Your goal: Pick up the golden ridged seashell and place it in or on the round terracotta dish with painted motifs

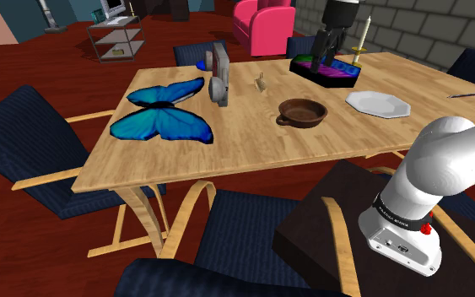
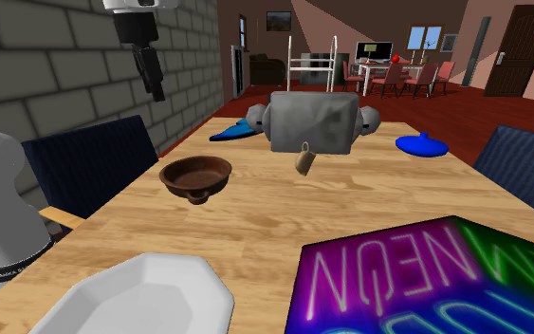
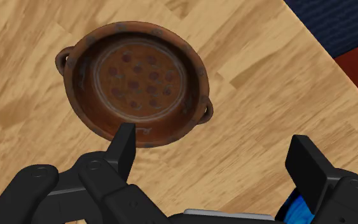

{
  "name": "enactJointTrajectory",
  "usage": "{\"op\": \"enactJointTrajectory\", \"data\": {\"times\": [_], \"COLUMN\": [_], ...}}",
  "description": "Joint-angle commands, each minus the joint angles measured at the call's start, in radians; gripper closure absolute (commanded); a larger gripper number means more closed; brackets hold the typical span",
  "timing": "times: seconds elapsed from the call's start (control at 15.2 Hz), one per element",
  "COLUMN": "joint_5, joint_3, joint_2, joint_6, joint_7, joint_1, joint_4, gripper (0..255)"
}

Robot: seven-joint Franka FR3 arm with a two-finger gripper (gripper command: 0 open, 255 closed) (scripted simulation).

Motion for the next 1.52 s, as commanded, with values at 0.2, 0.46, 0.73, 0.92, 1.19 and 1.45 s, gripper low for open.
{"op": "enactJointTrajectory", "data": {"times": [0.2,0.46,0.73,0.92,1.19,1.45], "joint_5": [-0.001,0.007,0.026,0.049,0.088,0.133], "joint_3": [-0.029,-0.066,-0.101,-0.124,-0.149,-0.164], "joint_2": [0.124,0.292,0.461,0.589,0.765,0.949], "joint_6": [0.044,0.086,0.107,0.110,0.094,0.054], "joint_7": [-0.025,-0.059,-0.096,-0.125,-0.163,-0.195], "joint_1": [-0.003,-0.004,-0.006,-0.010,-0.023,-0.048], "joint_4": [0.061,0.161,0.281,0.384,0.544,0.734], "gripper": [0,0,0,0,0,0]}}
